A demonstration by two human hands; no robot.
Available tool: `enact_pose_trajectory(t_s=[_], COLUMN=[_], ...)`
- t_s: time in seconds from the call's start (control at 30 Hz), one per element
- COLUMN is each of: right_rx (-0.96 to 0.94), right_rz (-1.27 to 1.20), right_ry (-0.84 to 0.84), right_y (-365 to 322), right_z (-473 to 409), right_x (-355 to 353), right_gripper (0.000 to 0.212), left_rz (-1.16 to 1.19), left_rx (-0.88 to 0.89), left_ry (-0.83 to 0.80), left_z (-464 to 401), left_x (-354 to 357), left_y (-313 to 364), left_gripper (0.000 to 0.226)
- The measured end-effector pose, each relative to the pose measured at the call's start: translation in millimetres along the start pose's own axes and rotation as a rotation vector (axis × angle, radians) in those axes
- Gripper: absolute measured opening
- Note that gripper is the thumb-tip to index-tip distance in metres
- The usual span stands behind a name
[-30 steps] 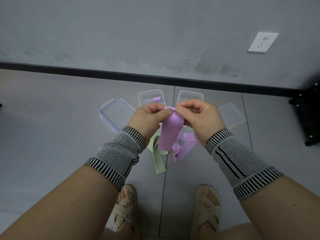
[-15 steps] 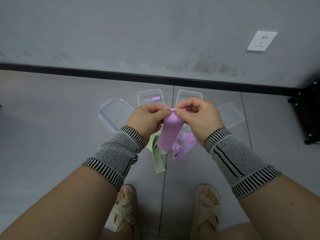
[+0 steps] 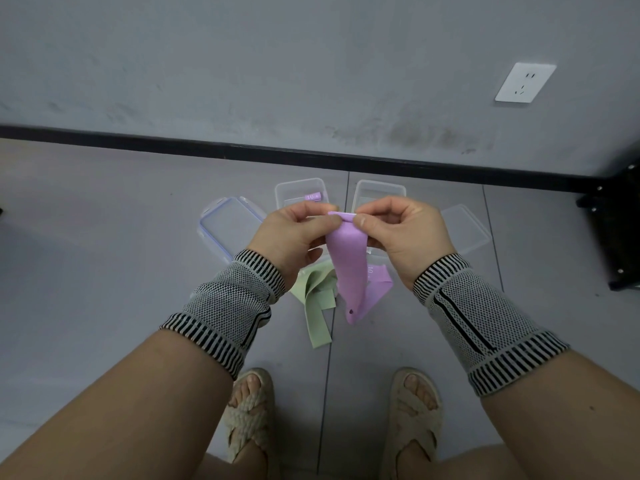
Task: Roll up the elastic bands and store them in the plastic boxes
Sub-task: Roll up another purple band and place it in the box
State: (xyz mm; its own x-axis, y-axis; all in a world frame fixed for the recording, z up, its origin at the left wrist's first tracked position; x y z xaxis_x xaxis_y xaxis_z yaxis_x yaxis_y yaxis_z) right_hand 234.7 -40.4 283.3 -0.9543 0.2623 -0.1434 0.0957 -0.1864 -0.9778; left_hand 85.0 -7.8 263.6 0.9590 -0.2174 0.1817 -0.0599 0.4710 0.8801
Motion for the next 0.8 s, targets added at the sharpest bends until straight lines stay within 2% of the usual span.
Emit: enact_pose_trajectory(t_s=[0.13,0.27,0.4,0.5,0.67,0.8], right_rx=[-0.002,-0.001,-0.006,-0.01,-0.027,-0.066], right_rz=[0.004,-0.019,-0.027,-0.009,0.037,0.084], right_ry=[0.018,0.008,-0.002,-0.008,0.017,0.038], right_y=[2,1,0,0,-1,-6], right_z=[-1,-1,-1,-1,-1,-1], right_x=[-3,-1,-1,1,-2,-2], right_gripper=[0.019,0.018,0.02,0.021,0.02,0.022], left_rz=[0.09,0.147,0.141,0.144,0.144,0.052], left_rx=[-0.114,-0.159,-0.132,-0.104,-0.072,0.009], left_ry=[0.003,-0.073,-0.038,-0.015,-0.005,0.017], left_z=[-2,-3,-5,-6,-6,-6], left_x=[-5,-3,-5,-6,-5,-5], left_y=[-9,-16,-15,-14,-10,-3], left_gripper=[0.01,0.01,0.01,0.02,0.012,0.011])
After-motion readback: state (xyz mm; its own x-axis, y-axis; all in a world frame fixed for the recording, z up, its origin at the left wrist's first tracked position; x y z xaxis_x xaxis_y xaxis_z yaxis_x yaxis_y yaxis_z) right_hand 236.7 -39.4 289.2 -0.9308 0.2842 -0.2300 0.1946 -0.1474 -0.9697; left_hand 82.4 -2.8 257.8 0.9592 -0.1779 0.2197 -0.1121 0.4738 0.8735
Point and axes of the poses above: each hand's wrist, its own z-axis away from the middle knuckle, its own x-axis out of the palm, y = z × x, the point moved 9 cm from there along -z, towards the middle knuckle, and after that the axes turned 4 degrees about z, right-handed, at the moved point
